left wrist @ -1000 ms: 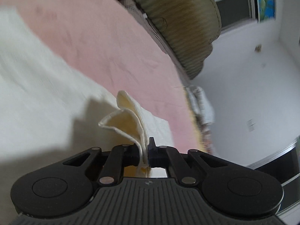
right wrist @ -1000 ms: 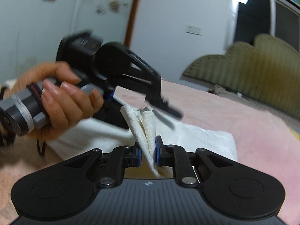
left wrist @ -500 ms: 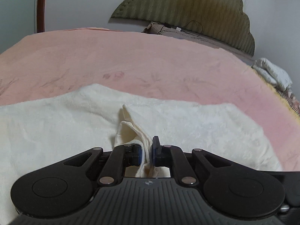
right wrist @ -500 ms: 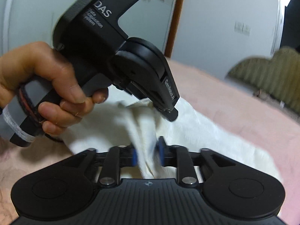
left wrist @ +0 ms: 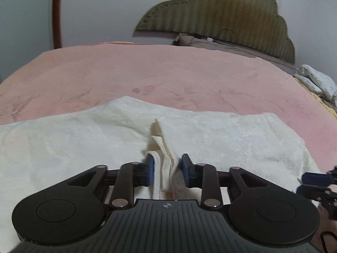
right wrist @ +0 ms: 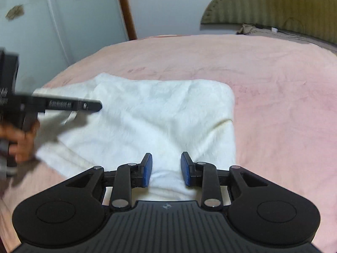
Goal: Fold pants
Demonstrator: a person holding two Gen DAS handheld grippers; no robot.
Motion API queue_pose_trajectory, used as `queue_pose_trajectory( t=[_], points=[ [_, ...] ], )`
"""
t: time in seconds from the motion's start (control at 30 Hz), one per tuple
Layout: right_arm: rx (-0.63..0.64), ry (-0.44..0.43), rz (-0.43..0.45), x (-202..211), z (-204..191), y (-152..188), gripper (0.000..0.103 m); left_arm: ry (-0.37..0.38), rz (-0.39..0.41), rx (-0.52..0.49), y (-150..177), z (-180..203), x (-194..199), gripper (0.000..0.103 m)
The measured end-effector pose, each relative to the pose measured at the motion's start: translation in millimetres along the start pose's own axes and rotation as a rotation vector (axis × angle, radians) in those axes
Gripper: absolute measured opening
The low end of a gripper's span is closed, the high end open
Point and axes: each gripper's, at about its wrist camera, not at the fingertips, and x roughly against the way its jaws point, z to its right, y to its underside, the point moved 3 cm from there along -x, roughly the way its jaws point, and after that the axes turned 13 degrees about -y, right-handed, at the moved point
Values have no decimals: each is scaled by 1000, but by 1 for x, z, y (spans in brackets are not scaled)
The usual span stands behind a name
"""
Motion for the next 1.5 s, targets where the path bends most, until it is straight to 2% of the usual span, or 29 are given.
queue_pose_trajectory(
  t=[0.1, 0.17, 0.27, 0.3, 0.33, 0.47, 0.6, 0.73, 0.8, 0.83, 0.9, 1.0, 1.07, 1.17, 1.2, 1.23, 1.27, 1.3, 1.33, 1.37, 1.4, 1.43, 1.5],
  points=[
    [93, 4, 63, 5, -27, -5, 30, -79, 23, 44, -5, -12, 8, 49],
    [176, -42, 76, -4, -48, -12, 30, -112, 32, 60, -7, -19, 15, 50],
    [356, -78, 56, -19, -90, -12, 30, -90, 12, 123, -9, -34, 26, 67],
    [409, -84, 40, -29, -101, -12, 30, -64, -6, 158, -9, -38, 30, 74],
    [455, -90, 24, -36, -111, -13, 30, -31, -24, 193, -7, -43, 34, 76],
    [548, -87, -31, -56, -124, -6, 30, 116, -104, 323, -2, -59, 39, 76],
    [655, 3, -40, -67, -124, 5, 30, 242, -171, 458, 5, -67, 36, 76],
    [786, 72, -23, -76, -133, 14, 29, 370, -235, 537, 11, -66, 31, 77],
    [844, 84, -38, -83, -138, 19, 16, 395, -254, 561, 13, -62, 31, 78],
    [842, 79, -32, -83, -138, 19, 11, 403, -261, 570, 14, -63, 31, 78],
    [776, 47, 2, -76, -133, 12, 9, 423, -274, 592, 17, -65, 30, 79],
    [572, -29, 73, -59, -110, -9, 7, 485, -315, 644, 20, -65, 21, 81],
    [478, -63, 107, -48, -96, -20, 7, 533, -356, 688, 21, -59, 11, 82],
    [428, -84, 124, -36, -86, -27, 7, 572, -394, 746, 21, -48, -5, 82],
    [422, -94, 124, -32, -86, -26, 7, 567, -409, 761, 21, -44, -12, 80],
    [418, -110, 122, -30, -86, -26, 7, 565, -418, 766, 22, -40, -18, 65],
    [414, -131, 121, -28, -86, -25, 7, 565, -429, 764, 22, -36, -23, 55],
    [403, -143, 111, -26, -87, -23, 7, 561, -449, 757, 24, -32, -28, 30],
    [401, -153, 111, -25, -87, -23, 7, 558, -470, 757, 26, -29, -31, 17],
    [401, -155, 111, -23, -86, -23, 7, 553, -470, 754, 27, -28, -32, 17],
    [396, -145, 121, -20, -82, -24, 7, 552, -450, 740, 26, -27, -30, 10],
    [385, -123, 134, -19, -76, -27, 7, 547, -423, 719, 25, -27, -26, 10],
    [361, -40, 128, -20, -62, -33, 8, 519, -371, 677, 21, -26, -15, 9]
  ],
)
